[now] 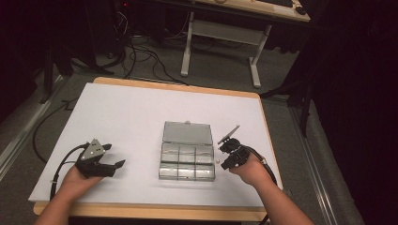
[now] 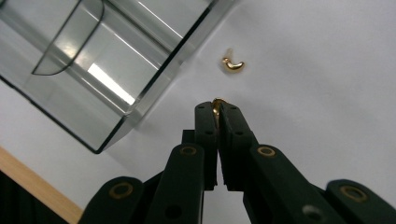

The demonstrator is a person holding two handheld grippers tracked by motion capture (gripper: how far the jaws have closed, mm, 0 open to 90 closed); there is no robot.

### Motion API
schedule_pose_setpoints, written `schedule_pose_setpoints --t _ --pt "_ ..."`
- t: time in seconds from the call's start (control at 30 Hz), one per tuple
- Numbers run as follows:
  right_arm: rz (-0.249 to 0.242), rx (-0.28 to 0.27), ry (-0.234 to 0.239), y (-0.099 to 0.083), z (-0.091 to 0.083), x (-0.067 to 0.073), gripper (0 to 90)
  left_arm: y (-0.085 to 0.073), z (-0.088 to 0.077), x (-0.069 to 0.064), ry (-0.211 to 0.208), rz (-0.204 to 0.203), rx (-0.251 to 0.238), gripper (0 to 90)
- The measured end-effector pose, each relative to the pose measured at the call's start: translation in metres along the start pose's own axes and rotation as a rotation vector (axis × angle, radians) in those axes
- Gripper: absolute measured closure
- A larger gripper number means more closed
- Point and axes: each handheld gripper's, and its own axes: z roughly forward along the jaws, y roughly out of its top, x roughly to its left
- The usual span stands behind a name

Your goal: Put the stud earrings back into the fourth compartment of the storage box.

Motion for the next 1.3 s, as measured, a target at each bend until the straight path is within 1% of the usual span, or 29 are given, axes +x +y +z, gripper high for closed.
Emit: schedule_pose_setpoints --t 0.07,0.1,0.17,0.27,0.33,0.37,0.57,0.63,0.67,0.73,0.77,0.8,0.87,0.9,0.93,0.97,1.03,1.17,1.2,1.23,1.27,1.3 --pt "-0.009 -0.007 0.006 0.001 -0.003 0.002 87.7 0.0 0.0 0.0 0.0 0.0 0.0 18.5" --pt "-0.012 -0.005 0.003 0.002 -0.006 0.004 87.7 0.0 0.0 0.0 -0.001 -0.001 0.0 18.5" --pt "-0.022 -0.009 0.002 0.002 -0.008 0.005 87.7 0.0 0.0 0.0 -0.001 -0.001 0.0 18.5" --pt "-0.024 -0.012 0.004 0.004 -0.012 0.007 87.7 0.0 0.0 0.0 -0.001 0.0 0.0 18.5" --pt "-0.017 -0.01 0.005 0.004 -0.015 0.01 87.7 0.0 0.0 0.0 -0.001 0.001 0.0 18.5" --pt "-0.034 -0.012 0.004 0.005 -0.016 0.01 87.7 0.0 0.0 0.0 0.0 0.001 0.0 18.5" --pt "-0.052 -0.016 0.008 0.009 -0.023 0.016 87.7 0.0 0.0 0.0 0.0 0.001 0.001 18.6" --pt "-0.059 -0.019 0.01 0.011 -0.025 0.019 87.7 0.0 0.0 0.0 0.0 0.0 0.001 18.6" --pt "-0.048 -0.017 0.012 0.011 -0.026 0.022 87.7 0.0 0.0 0.0 0.001 0.001 0.001 18.6" --pt "-0.07 -0.021 0.011 0.013 -0.027 0.024 87.7 0.0 0.0 0.0 0.0 0.001 0.001 18.7" --pt "-0.063 -0.018 0.016 0.014 -0.027 0.028 87.7 0.0 0.0 0.0 0.0 0.0 0.001 18.7" --pt "-0.079 -0.016 0.016 0.016 -0.027 0.03 87.7 0.0 0.0 0.0 0.001 0.0 0.001 18.7" --pt "-0.087 -0.017 0.019 0.018 -0.027 0.033 87.7 0.0 0.0 0.0 0.001 0.001 0.001 18.7" --pt "-0.081 -0.013 0.017 0.02 -0.028 0.036 87.7 0.0 0.0 0.0 0.001 0.002 0.001 18.7" --pt "-0.065 -0.007 0.022 0.021 -0.028 0.04 87.7 0.0 0.0 0.0 0.0 0.002 0.001 18.7" --pt "-0.097 -0.017 0.023 0.023 -0.027 0.04 87.7 0.0 0.0 0.0 -0.001 0.001 0.002 18.7" --pt "-0.112 -0.008 0.019 0.026 -0.027 0.044 87.7 0.0 0.0 0.0 0.001 0.002 0.0 18.7" --pt "-0.135 -0.007 0.024 0.033 -0.024 0.052 87.7 0.0 0.0 0.0 0.001 0.001 0.0 18.7" --pt "-0.151 -0.009 0.027 0.034 -0.023 0.052 87.7 0.0 0.0 0.0 0.002 0.002 0.0 18.7" --pt "-0.155 -0.008 0.028 0.036 -0.023 0.054 87.7 0.0 0.0 0.0 0.002 0.002 0.0 18.7" --pt "-0.174 -0.015 0.029 0.037 -0.021 0.055 87.7 0.0 0.0 0.0 0.002 0.001 0.0 18.7" --pt "-0.171 -0.009 0.028 0.038 -0.02 0.057 87.7 0.0 0.0 0.0 -0.001 0.001 0.002 18.7"
